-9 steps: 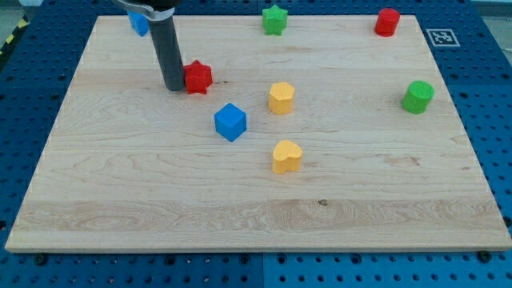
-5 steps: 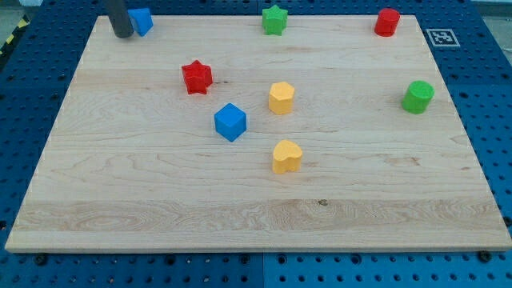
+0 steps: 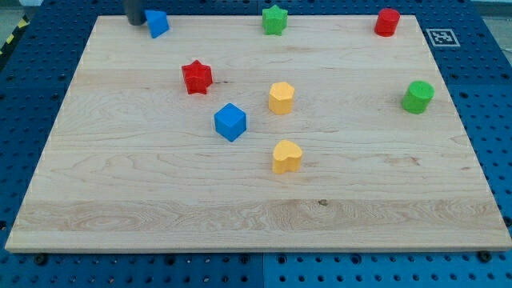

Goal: Slide the blue triangle towards yellow hexagon

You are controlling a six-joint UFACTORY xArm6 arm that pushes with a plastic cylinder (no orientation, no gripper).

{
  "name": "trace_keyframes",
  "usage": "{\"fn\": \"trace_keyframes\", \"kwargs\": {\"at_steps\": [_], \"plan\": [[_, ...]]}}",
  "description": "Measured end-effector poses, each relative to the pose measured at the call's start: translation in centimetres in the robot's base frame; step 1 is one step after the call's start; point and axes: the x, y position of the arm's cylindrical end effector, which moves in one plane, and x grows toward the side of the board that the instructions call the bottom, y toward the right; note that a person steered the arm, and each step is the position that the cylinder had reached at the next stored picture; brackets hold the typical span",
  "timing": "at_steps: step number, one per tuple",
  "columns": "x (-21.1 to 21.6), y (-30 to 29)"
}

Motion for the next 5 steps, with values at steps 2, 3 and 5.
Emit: {"fn": "trace_keyframes", "kwargs": {"at_steps": [2,3,5], "plan": [[1.8,5.1],[2.4,9.1],[5.5,13.5]]}}
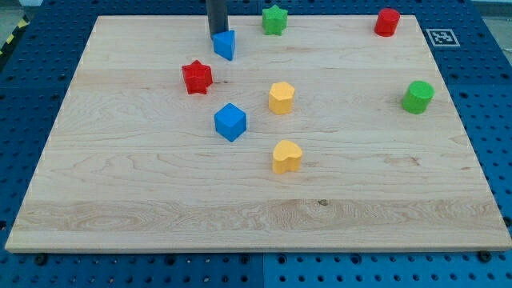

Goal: Slide the blue triangle towards yellow hexagon

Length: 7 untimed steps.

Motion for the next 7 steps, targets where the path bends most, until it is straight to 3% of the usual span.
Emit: {"fn": "trace_keyframes", "kwargs": {"at_steps": [5,6,7], "plan": [[3.2,2.4],[2.0,2.7],[-2.1,2.6]]}}
